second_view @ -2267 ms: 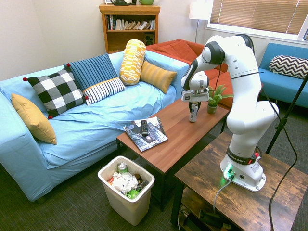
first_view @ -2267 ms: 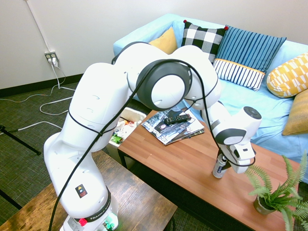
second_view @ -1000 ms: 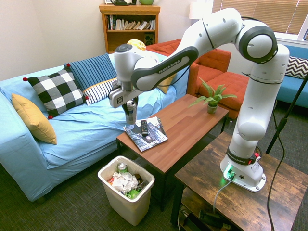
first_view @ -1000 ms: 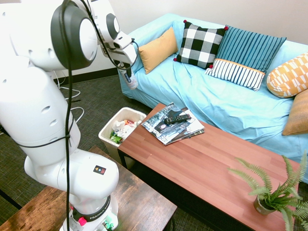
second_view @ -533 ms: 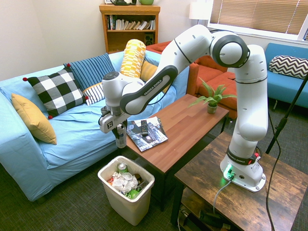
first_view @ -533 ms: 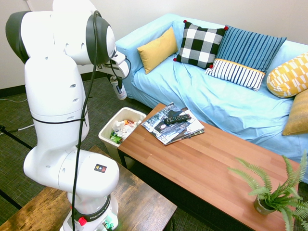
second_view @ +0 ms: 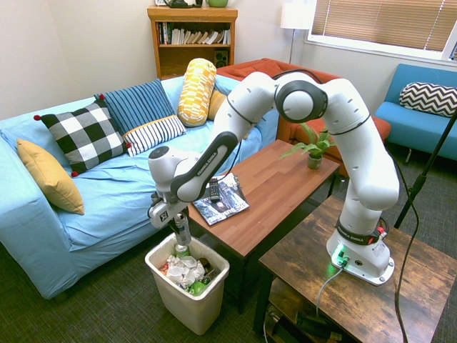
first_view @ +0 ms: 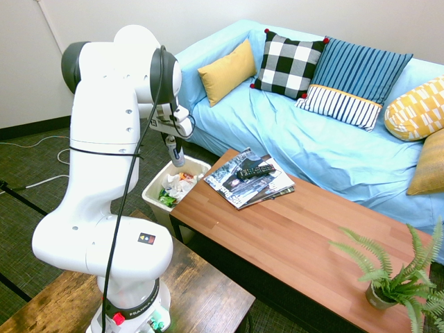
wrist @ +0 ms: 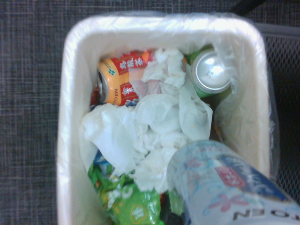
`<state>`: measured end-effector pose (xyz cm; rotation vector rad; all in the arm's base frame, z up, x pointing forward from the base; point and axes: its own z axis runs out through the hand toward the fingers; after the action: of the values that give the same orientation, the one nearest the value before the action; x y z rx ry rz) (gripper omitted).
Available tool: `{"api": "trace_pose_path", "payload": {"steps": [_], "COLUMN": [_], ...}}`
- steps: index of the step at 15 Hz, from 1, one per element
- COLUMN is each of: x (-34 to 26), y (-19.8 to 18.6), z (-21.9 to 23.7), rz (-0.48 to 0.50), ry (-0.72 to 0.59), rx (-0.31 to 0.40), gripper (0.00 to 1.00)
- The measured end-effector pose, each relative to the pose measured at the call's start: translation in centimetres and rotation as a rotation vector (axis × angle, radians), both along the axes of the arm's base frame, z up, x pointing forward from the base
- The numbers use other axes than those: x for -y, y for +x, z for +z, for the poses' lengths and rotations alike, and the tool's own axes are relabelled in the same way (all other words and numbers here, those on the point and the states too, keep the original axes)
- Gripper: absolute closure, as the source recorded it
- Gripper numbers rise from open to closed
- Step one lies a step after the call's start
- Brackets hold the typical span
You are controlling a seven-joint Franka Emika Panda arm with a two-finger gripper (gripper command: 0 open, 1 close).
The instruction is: Throw the can in the trash bin
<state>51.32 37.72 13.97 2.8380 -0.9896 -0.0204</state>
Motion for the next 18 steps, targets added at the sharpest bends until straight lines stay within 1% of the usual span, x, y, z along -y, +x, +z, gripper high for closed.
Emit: {"api": "trace_pose_path", "payload": {"steps": [1,3,6,7,9,10,18], "x": [-0.3,-0.3,-0.3,-0.7,-0.9,-0.9,-0.2], "y": [0.2,0.8,0.2,-0.3,-0.8,-0.7,-0.2], "z": [-1.6,-3.1,-5.6,-6.3,-6.9,-7.1,-8.0], "rz": [0.001,-0.001,0.009,0.012,0.011,0.007,-0.023], "ry": [-0.005,-0.014,-0.037,-0.042,-0.063,-0.066,-0.092], "rx": [-0.011,-0.032,-0.071,-0.085,-0.128,-0.139,-0.177], "gripper": [1.0,1.0,1.0,0.0,0.0,0.0,0.0]}}
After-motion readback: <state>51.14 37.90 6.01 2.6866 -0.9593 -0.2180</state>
